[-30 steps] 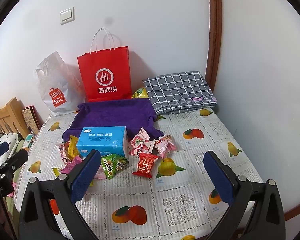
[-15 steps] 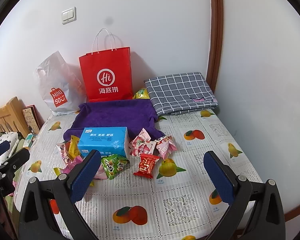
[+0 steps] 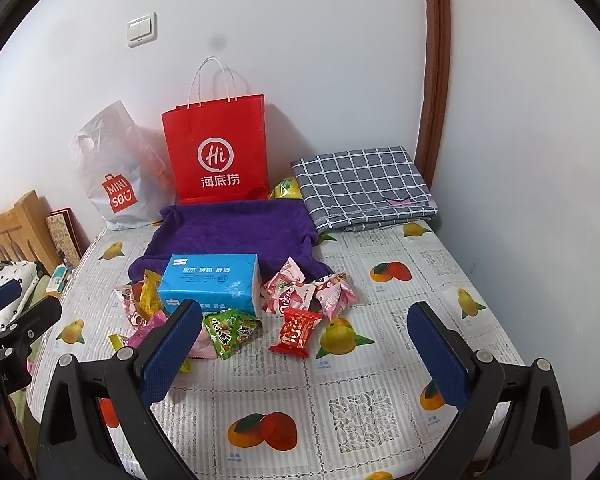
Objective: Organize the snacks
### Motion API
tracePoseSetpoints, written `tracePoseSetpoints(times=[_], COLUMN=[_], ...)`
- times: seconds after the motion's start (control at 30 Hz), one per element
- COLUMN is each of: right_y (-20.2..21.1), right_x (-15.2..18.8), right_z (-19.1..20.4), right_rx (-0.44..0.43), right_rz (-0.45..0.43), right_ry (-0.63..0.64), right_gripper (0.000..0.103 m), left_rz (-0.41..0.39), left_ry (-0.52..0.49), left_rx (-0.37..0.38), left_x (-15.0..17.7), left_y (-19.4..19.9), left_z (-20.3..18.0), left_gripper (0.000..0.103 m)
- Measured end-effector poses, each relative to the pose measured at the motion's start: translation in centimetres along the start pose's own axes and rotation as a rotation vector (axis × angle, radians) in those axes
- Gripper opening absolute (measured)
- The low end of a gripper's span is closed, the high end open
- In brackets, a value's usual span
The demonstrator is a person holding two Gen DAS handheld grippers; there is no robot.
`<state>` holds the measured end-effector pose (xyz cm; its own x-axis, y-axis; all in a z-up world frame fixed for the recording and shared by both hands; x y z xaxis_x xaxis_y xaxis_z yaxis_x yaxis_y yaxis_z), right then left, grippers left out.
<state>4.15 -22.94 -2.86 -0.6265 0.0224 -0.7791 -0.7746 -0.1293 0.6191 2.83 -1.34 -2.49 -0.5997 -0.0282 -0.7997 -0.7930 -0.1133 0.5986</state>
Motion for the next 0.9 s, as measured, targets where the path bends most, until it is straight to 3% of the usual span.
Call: tracePoseSetpoints(times=[0.9], right_y=[-0.28], right_x=[0.17], right_z=[0.39], right_rx=[-0.009], right_rz=[0.002], right_ry=[0.009], right_gripper=[0.101], left_rz=[0.001], left_ry=[0.003], left_rx=[0.018], left_x=[0.03], left_y=[-0.03], left_z=[0.13], left_gripper=[0.1])
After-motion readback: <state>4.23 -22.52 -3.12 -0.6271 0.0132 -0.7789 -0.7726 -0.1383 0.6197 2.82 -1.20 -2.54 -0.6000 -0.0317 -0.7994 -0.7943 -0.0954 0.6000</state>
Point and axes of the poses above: each gripper's, at about its wrist camera, not at the fingertips, and y roughly against the way its jaws point, z to its left, x to its underside, the point moved 4 cm from there along -y, roughly the way its jaws point, and after that the axes turned 8 degrees about -x, right-handed, at the moved point
